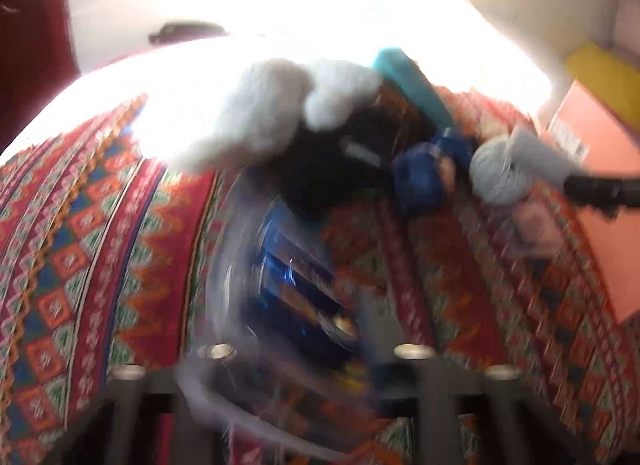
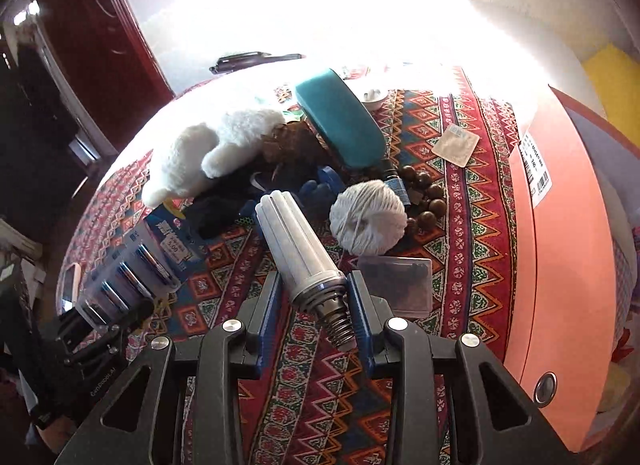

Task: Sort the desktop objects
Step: 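Grasp the white bulb with the right gripper while the left grasps the battery card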

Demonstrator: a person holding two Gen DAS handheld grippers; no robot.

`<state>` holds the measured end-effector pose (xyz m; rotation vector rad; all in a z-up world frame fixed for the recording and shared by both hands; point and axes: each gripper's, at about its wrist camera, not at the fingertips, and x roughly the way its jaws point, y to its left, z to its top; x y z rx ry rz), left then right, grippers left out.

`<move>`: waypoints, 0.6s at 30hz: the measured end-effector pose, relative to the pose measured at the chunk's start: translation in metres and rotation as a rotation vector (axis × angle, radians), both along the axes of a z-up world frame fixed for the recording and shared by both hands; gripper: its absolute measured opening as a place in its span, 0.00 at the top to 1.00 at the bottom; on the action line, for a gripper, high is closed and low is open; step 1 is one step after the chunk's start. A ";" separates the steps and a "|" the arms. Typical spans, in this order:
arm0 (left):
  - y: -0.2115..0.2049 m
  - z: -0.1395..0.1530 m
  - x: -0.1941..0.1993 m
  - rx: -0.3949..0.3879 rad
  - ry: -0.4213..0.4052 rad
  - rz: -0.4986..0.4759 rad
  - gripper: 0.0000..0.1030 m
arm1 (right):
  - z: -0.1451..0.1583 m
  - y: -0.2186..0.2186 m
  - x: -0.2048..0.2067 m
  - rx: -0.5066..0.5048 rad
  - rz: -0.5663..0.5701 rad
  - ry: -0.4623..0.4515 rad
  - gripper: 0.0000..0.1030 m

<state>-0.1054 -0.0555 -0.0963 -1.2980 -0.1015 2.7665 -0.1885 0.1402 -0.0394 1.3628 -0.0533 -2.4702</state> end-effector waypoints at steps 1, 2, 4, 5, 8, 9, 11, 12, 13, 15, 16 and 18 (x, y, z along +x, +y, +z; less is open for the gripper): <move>-0.002 -0.006 0.003 -0.002 -0.021 -0.007 0.78 | -0.002 -0.002 0.001 0.005 0.001 -0.006 0.66; -0.004 -0.015 0.005 -0.006 -0.052 -0.010 0.77 | -0.003 -0.003 0.002 0.010 0.002 -0.012 0.66; -0.009 -0.032 0.011 -0.011 -0.106 -0.012 0.60 | -0.008 -0.005 0.003 0.018 0.001 -0.027 0.66; -0.012 -0.037 0.016 -0.009 -0.105 0.004 0.52 | -0.010 -0.005 0.002 0.022 0.000 -0.034 0.66; -0.011 -0.042 0.022 0.000 -0.078 0.021 0.14 | -0.015 0.001 -0.001 0.025 -0.009 -0.047 0.66; -0.007 -0.042 0.021 -0.014 -0.068 0.013 0.12 | -0.017 0.002 -0.003 0.025 -0.013 -0.049 0.66; 0.004 -0.041 0.020 -0.043 -0.042 -0.016 0.12 | -0.017 0.006 -0.005 0.022 -0.020 -0.051 0.66; 0.010 -0.041 0.018 -0.062 -0.029 -0.035 0.08 | -0.018 0.008 -0.006 0.023 -0.022 -0.052 0.66; 0.016 -0.045 0.014 -0.094 -0.024 -0.053 0.04 | -0.019 0.010 -0.008 0.025 -0.023 -0.053 0.66; 0.032 -0.053 0.002 -0.179 -0.023 -0.087 0.01 | -0.022 0.011 -0.011 0.031 -0.022 -0.057 0.66; 0.037 -0.053 -0.006 -0.211 -0.008 -0.098 0.00 | -0.023 0.011 -0.013 0.034 -0.020 -0.059 0.66; 0.042 -0.051 -0.025 -0.202 -0.031 -0.113 0.00 | -0.026 0.010 -0.014 0.039 -0.012 -0.063 0.66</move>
